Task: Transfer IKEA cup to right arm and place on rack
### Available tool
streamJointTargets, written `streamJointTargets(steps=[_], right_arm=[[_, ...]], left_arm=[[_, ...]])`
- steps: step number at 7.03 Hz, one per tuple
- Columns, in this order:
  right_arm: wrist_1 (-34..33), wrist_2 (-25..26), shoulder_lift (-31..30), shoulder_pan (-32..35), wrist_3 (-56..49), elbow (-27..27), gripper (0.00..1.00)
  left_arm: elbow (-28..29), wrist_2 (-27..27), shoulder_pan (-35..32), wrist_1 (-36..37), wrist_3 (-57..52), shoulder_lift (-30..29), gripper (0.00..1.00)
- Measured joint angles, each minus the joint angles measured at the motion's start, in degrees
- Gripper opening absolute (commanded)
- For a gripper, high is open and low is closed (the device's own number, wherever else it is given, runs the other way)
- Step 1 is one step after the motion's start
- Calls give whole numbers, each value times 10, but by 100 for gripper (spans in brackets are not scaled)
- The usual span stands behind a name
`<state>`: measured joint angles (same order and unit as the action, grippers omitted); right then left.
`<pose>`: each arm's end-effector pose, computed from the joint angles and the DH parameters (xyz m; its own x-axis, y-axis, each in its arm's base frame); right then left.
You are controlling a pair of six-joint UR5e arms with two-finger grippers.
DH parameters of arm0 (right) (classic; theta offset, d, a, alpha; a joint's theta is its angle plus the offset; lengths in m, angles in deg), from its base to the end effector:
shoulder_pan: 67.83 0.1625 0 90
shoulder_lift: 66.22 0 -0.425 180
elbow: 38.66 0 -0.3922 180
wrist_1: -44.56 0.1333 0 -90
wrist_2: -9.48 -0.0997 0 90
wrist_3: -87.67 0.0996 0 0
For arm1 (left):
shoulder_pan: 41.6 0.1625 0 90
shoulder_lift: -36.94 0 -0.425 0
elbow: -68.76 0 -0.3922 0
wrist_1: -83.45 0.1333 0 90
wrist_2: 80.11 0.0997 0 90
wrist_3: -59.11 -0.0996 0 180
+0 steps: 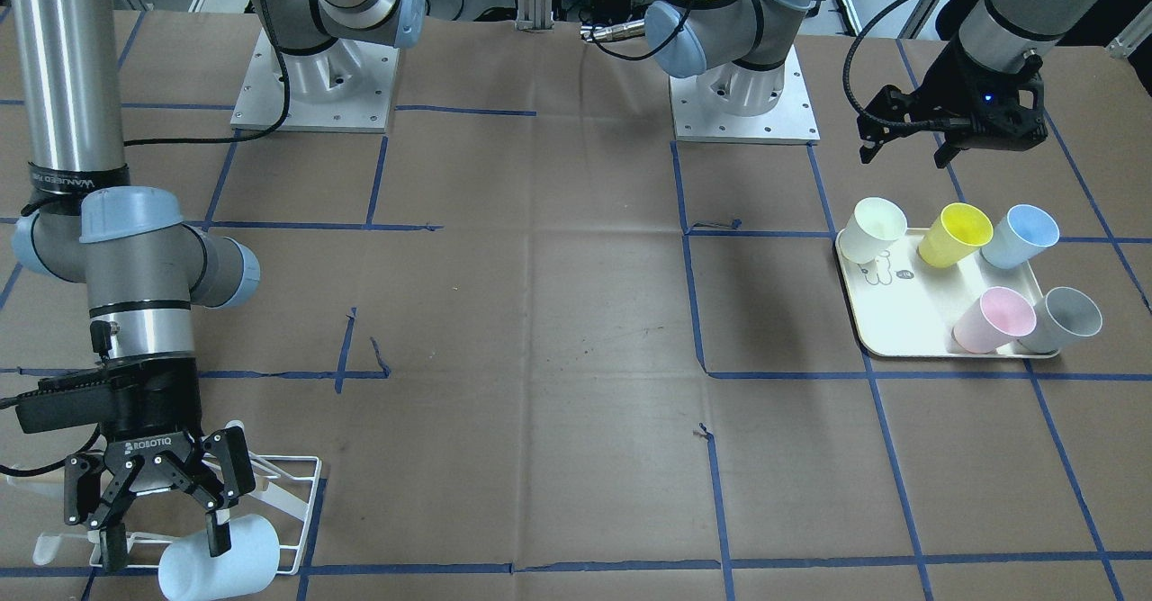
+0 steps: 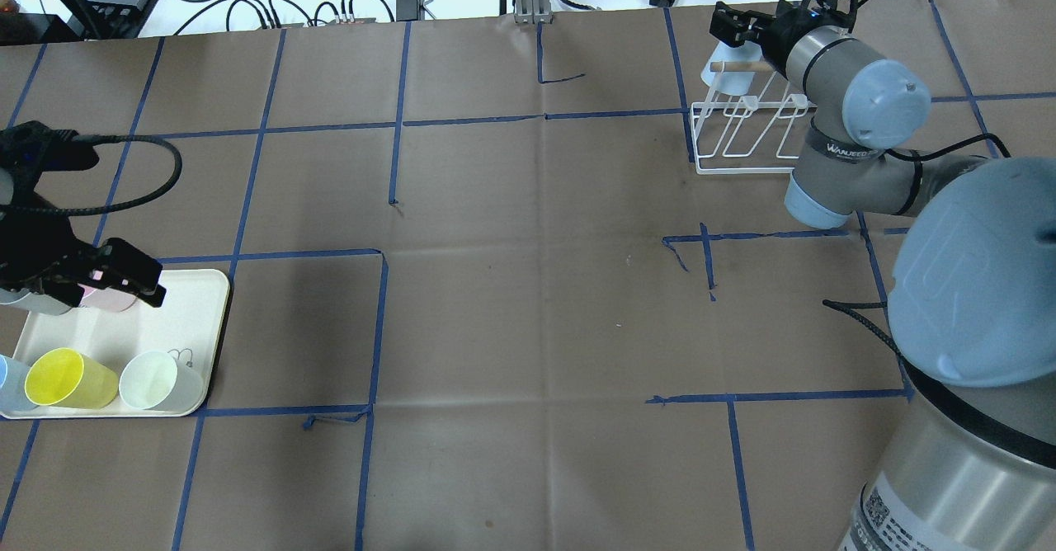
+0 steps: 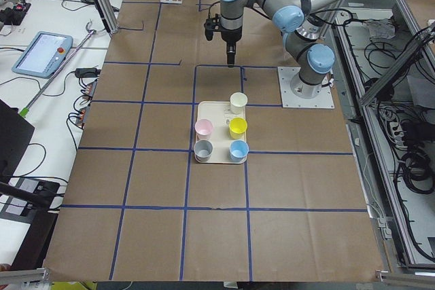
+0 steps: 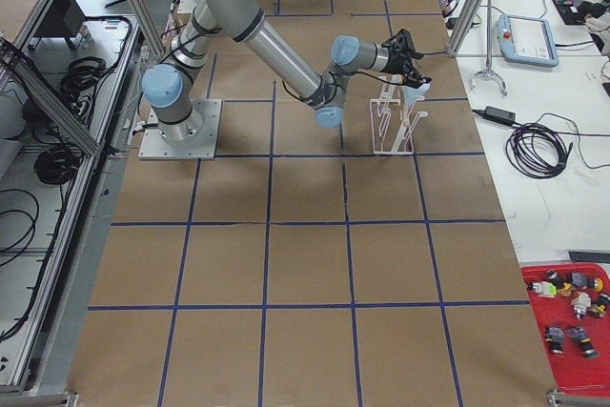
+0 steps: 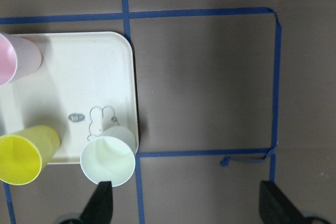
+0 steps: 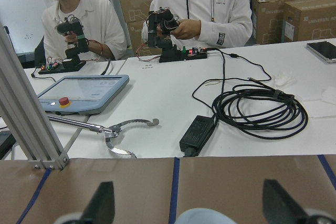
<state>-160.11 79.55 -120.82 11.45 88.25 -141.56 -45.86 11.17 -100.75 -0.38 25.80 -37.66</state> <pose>0.0466 -0.6529 0.2699 -0.9810 -0.1280 -0.1459 0.0845 0.3951 -0.9147 0.0765 -0.3836 0.4047 -0.9990 0.0432 0.0106 0.0437 0.9974 0.0567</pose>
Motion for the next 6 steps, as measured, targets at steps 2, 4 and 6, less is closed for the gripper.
streamJointTargets(steps=[2,4,6], right_arm=[[1,0,-3,0,0,2,100],[1,2,-11,1,2,5,100],[6,0,-50,11,5,4,100]], left_arm=[[-44,-1,63,28,-63,16,97],[-64,-8,73,34,-67,16,97],[-102,-24,73,79,-56,6,97]])
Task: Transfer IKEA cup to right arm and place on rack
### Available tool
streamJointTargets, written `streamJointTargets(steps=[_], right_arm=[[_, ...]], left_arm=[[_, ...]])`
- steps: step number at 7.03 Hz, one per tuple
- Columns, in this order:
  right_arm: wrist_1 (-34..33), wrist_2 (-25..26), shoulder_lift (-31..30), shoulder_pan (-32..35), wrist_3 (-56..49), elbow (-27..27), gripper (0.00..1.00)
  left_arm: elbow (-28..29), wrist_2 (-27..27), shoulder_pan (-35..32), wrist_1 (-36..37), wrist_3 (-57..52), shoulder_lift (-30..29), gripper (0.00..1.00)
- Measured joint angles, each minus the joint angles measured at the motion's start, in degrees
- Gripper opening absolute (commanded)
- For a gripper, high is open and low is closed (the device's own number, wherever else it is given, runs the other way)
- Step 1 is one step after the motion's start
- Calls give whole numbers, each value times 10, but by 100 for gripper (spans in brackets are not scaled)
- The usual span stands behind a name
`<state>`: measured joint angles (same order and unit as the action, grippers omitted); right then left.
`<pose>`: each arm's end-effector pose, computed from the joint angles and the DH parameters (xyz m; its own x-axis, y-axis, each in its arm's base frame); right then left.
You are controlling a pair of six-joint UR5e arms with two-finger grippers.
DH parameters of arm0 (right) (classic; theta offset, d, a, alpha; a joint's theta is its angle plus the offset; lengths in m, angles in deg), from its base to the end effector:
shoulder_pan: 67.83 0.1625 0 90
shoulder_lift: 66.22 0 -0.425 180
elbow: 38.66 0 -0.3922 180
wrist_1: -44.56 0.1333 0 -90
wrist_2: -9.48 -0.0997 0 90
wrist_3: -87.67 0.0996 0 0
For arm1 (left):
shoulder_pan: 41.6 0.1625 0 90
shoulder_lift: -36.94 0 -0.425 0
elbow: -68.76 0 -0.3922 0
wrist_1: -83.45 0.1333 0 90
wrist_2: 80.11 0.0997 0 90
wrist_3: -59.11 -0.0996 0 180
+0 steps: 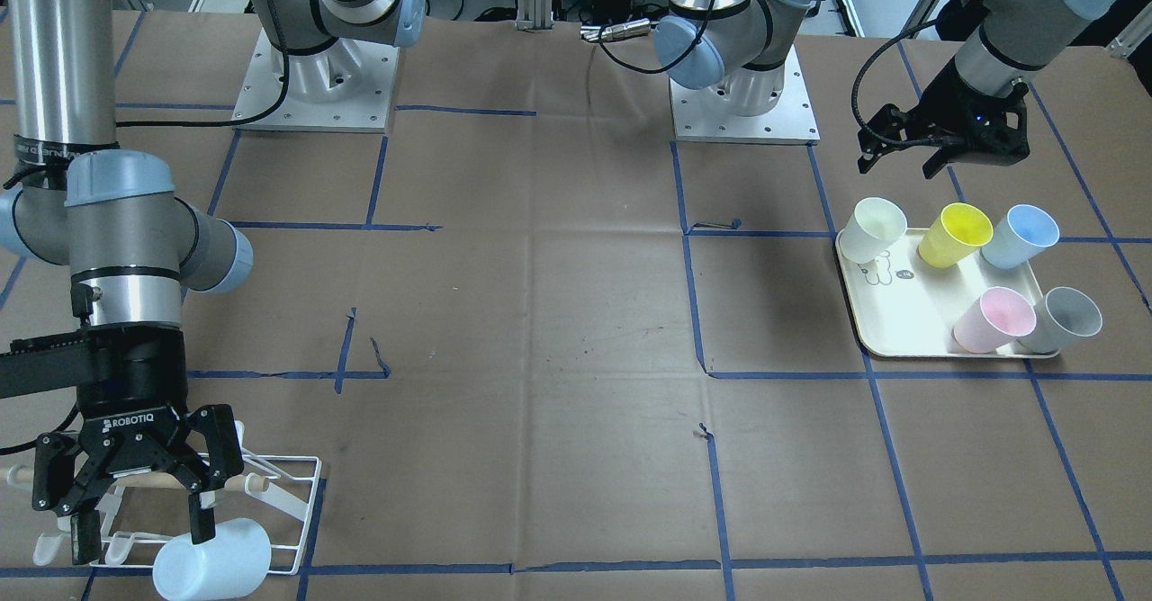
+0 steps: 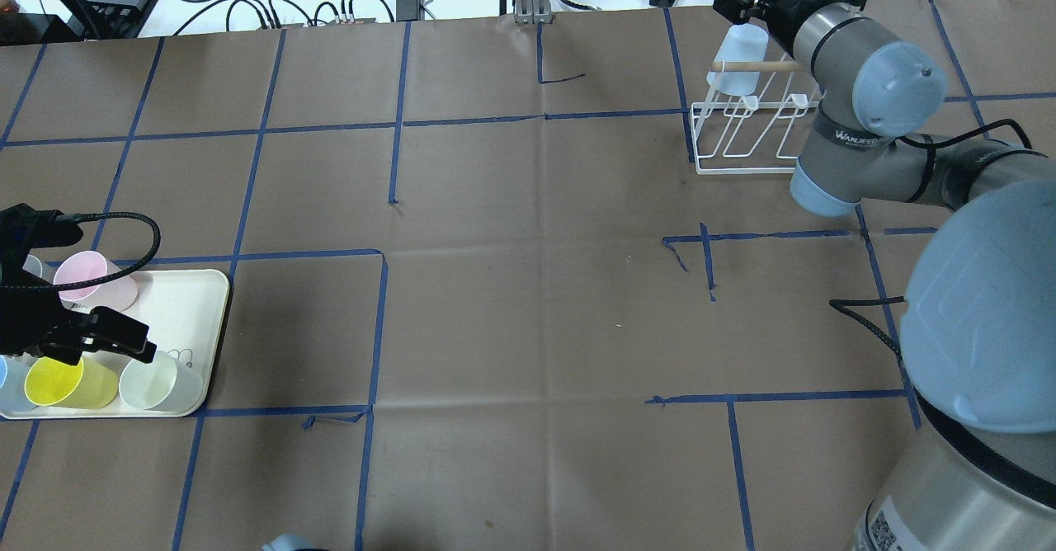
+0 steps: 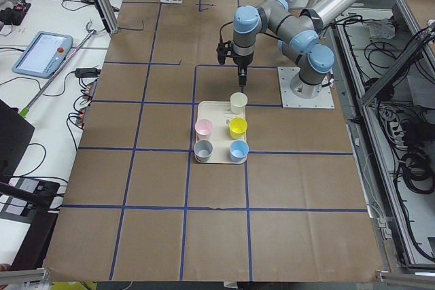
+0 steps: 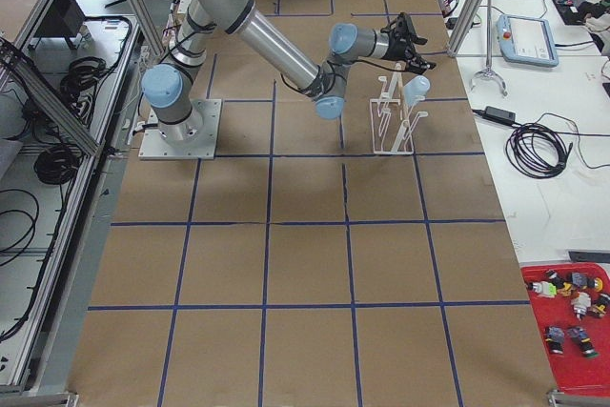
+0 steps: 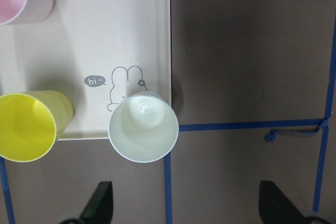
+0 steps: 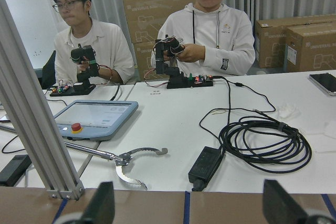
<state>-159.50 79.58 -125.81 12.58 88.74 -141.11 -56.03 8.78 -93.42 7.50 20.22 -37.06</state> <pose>0.0610 -0.6425 0.3265 -0.9797 -0.1551 -0.1274 0.0720 0.3207 -0.9444 0.1071 -0.3550 0.3372 -0.9977 0.0098 0.0669 0.0133 0.9985 0.0522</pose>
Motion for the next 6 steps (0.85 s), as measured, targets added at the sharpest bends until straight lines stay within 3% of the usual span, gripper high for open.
streamJointTargets(steps=[3,6], right_arm=[[72,-4,-88,29,41,-13,100],[93,-4,-167,68,317,-87,100]], left_arm=[[-97,1,0,135,0,-10,97],[-145,7,1,225,-2,-37,97]])
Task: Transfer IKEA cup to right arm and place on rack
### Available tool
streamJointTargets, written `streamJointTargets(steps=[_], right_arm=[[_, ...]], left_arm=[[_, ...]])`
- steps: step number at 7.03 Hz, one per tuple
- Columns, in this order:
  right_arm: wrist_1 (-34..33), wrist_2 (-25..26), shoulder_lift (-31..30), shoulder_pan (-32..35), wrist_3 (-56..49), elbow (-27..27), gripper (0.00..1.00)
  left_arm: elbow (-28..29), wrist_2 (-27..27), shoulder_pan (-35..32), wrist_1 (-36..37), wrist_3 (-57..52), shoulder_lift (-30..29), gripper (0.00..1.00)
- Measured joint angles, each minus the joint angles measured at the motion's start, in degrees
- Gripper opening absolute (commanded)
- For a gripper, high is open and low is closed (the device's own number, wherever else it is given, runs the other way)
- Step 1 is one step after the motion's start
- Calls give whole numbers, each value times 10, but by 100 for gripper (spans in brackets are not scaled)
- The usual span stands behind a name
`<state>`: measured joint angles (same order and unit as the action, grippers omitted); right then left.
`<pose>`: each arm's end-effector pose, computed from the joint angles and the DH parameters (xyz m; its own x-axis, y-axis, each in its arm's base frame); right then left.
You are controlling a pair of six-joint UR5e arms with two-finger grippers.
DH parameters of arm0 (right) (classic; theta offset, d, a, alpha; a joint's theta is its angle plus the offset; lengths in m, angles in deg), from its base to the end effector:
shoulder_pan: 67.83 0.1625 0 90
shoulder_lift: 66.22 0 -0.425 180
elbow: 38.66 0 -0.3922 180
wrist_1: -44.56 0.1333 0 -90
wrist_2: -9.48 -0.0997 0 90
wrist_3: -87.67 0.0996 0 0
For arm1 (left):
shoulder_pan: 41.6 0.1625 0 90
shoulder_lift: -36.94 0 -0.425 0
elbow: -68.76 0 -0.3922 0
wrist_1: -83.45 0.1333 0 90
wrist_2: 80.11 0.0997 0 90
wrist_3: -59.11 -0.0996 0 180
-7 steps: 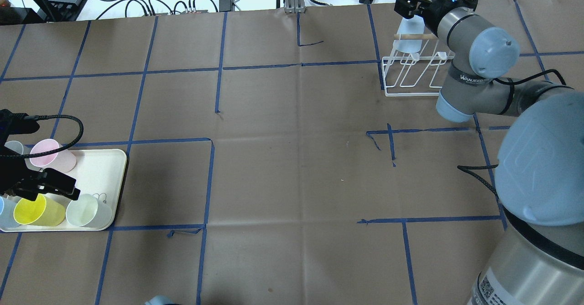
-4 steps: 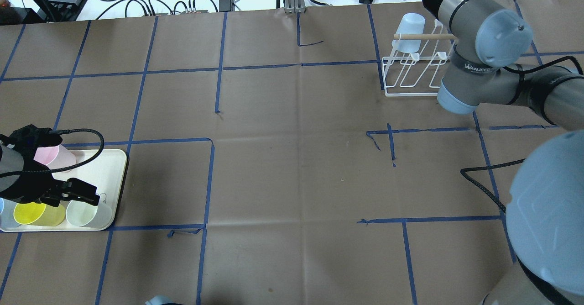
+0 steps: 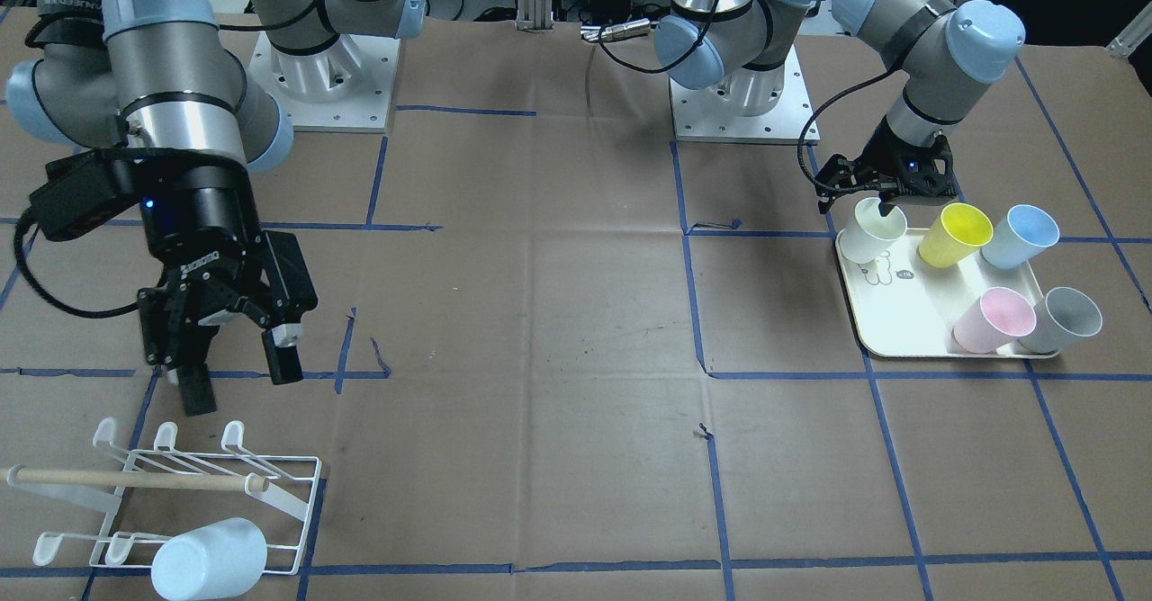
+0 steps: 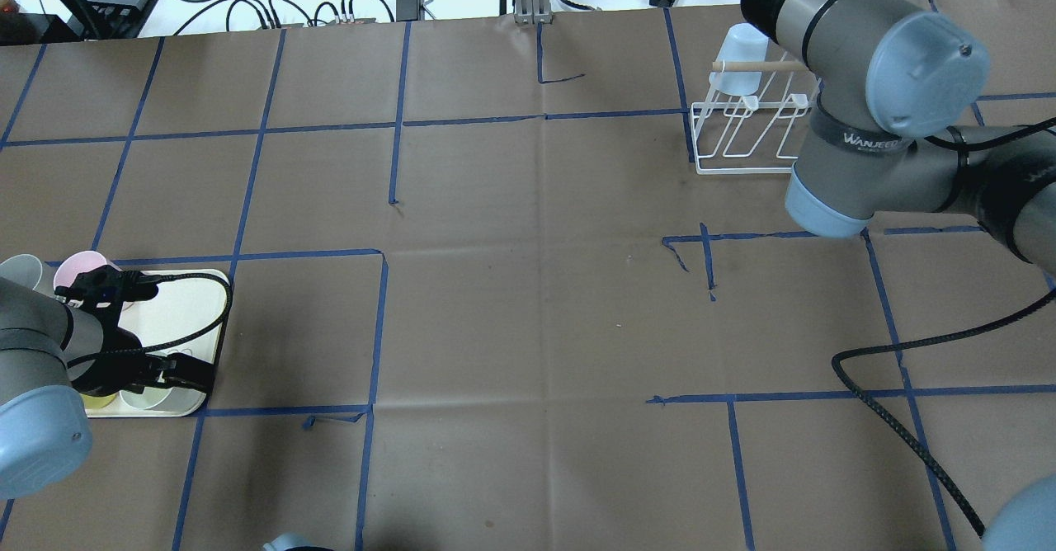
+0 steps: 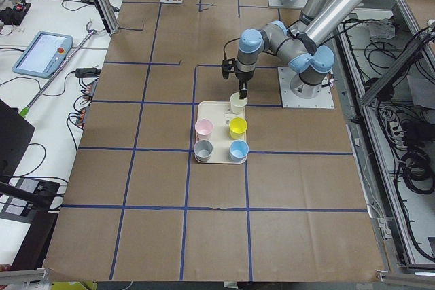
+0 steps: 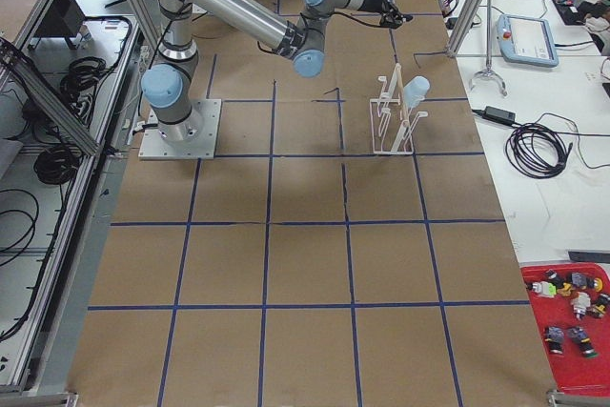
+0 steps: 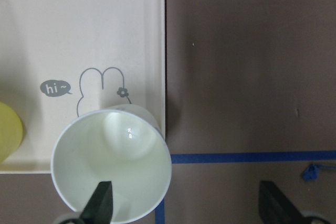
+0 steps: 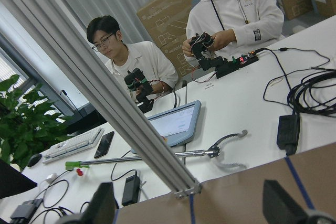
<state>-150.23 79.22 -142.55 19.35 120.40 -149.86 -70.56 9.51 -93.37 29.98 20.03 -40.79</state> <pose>0.1408 -0.5518 0.4128 -0.7926 -0.0490 -0.6078 0.5295 0.4391 -0.7258 0.0937 -0.3354 0.2410 -0.9998 0.0148 0.0109 0.0148 0.9999 0.0029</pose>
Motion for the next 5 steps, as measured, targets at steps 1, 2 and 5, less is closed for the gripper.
streamJointTargets(steps=[1,2,5], right_arm=[[-4,1,-10,21,105,-21,100],[-16,3,-11,43,184,-33,100],[-107,6,7,71,359,-69,100]], left_arm=[[-4,4,0,16,0,-12,97],[-4,10,0,24,-1,-19,84],[2,30,1,25,-2,-24,0]])
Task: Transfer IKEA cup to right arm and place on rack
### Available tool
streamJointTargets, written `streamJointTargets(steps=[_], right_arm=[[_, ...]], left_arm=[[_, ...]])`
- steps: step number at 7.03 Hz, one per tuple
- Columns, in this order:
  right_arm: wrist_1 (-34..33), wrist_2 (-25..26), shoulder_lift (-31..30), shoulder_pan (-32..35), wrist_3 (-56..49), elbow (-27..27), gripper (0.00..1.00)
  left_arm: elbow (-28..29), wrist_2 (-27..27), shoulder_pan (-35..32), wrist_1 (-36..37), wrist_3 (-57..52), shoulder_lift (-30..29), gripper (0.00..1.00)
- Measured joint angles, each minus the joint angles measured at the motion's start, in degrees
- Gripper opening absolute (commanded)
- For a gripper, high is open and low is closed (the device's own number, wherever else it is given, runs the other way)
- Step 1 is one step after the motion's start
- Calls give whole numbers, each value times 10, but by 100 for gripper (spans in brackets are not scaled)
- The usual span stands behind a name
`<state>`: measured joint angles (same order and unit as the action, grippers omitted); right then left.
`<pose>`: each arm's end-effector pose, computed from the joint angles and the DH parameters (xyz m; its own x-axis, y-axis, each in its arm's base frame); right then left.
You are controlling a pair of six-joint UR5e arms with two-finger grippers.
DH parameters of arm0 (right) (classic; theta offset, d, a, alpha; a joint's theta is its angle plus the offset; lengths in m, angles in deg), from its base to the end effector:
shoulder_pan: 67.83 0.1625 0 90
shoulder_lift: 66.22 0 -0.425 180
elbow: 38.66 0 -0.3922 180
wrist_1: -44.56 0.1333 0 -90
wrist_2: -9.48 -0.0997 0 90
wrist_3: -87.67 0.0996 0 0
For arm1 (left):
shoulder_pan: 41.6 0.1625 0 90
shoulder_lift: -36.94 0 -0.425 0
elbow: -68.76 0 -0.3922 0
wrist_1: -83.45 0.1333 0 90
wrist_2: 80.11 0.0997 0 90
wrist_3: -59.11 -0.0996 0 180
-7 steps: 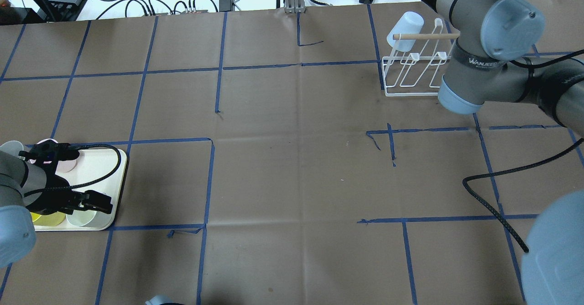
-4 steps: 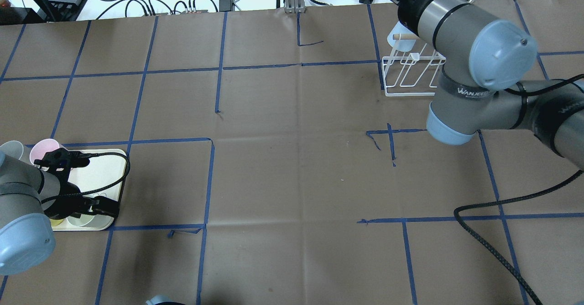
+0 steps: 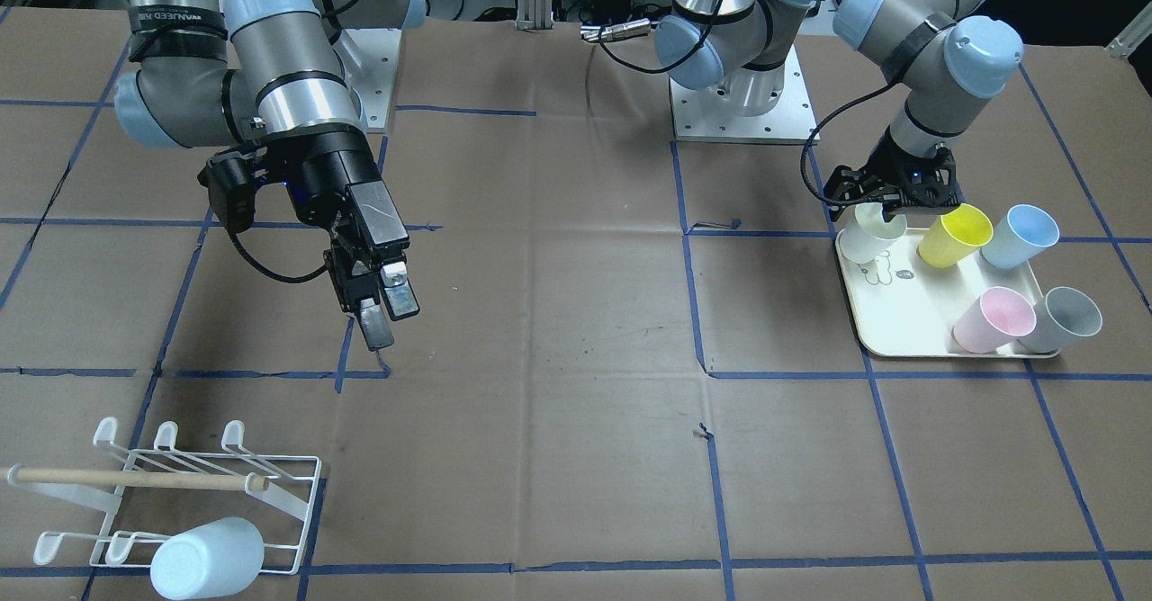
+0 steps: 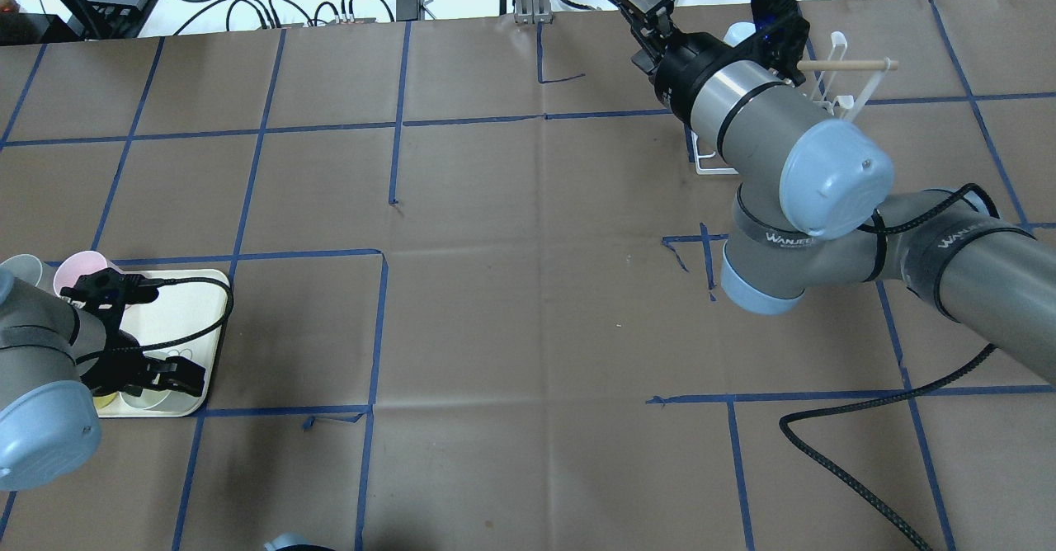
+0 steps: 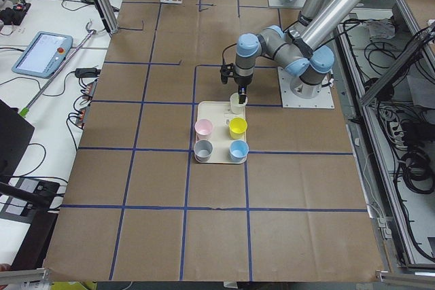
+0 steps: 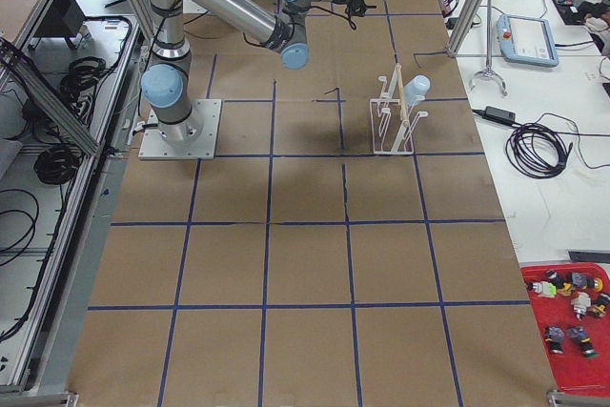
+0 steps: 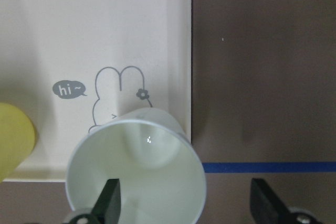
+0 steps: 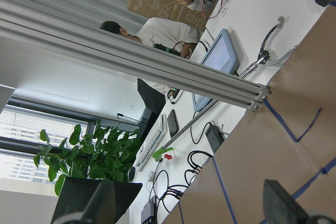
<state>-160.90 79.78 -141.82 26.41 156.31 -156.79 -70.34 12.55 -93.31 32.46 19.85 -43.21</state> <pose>0.2044 -0.4999 0.3768 -0.3535 0.1302 -0.9263 0.8443 0.4707 -0.2560 0.1037 -0.3390 0.2332 -0.9993 0.0176 -0.0333 0.0165 0.9993 0.0326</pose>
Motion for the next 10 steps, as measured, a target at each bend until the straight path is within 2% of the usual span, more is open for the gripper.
streamJointTargets(steps=[3,5,8,10], right_arm=[[-23,-1,15,1,41,-6,100],[-25,-1,25,1,42,-2,100],[-15,-3,21,1,43,0,100],[-12,-1,19,0,39,1,100]], left_arm=[[13,1,0,-21,3,-4,0],[64,-3,0,-87,8,-4,0],[186,-14,-2,-222,15,-7,0],[314,-45,-19,-309,15,-49,0]])
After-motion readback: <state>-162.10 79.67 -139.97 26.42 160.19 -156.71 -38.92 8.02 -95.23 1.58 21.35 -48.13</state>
